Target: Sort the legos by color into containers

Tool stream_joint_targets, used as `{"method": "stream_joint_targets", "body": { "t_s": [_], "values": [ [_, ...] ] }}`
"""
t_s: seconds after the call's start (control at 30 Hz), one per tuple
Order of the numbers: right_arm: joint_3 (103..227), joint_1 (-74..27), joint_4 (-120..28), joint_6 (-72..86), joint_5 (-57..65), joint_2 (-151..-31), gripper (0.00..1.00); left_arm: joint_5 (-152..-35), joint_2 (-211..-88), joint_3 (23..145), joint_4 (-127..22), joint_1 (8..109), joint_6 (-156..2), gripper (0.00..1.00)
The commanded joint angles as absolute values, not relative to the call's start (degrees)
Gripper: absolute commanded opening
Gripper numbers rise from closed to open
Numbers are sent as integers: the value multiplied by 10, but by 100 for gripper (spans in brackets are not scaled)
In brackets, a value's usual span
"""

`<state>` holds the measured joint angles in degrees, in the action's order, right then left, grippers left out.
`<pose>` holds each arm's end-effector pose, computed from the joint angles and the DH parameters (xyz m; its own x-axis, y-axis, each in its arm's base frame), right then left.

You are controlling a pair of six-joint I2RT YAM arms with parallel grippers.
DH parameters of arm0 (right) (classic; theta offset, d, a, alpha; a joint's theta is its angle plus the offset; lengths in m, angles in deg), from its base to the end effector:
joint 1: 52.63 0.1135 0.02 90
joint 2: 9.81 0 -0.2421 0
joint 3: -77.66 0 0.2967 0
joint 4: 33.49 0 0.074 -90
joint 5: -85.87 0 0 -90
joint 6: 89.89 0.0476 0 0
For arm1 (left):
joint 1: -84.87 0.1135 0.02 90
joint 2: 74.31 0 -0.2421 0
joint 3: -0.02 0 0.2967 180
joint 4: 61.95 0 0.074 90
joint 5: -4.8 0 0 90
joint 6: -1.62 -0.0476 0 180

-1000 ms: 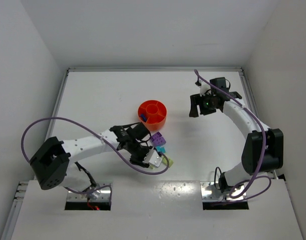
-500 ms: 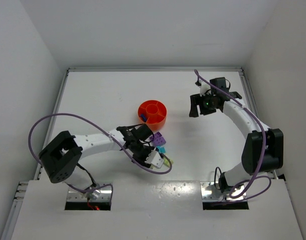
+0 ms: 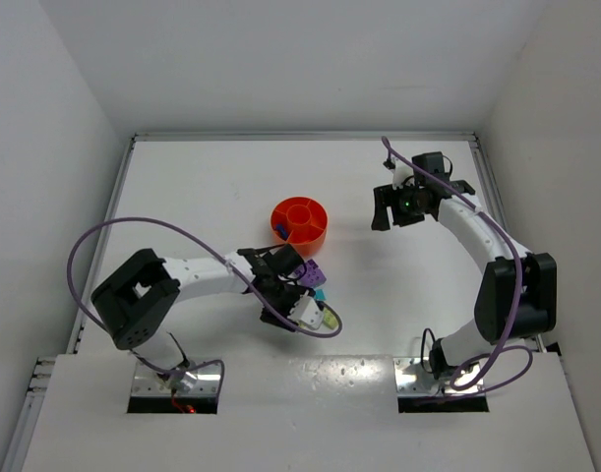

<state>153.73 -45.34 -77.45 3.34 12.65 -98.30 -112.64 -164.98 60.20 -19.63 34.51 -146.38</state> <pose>0.3649 0.0605 0.1921 -0.8405 -0.0531 -0.5393 -0.2331 0.9339 0.2712 0.1827 -0.2549 0.0940 0.3303 0.7811 -0.5300 0.9251 -0.3794 0.0173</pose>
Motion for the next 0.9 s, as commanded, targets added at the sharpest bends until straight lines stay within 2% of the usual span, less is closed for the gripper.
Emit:
{"method": "stream_joint_targets", "body": {
  "t_s": [0.0, 0.2, 0.73, 0.87],
  "values": [
    [1538, -455, -772, 35, 134, -969, 69, -1138, -1662, 621, -211, 350, -1474, 64],
    [1538, -455, -767, 35, 128, -969, 71, -1152, -1680, 627, -217, 362, -1469, 59],
    [1538, -455, -767, 35, 128, -969, 71, -1146, -1693, 638, -206, 362, -1462, 23],
    [1538, -455, -767, 35, 128, -969, 71, -1146, -1664, 633, -200, 367, -1448, 22]
  ]
}}
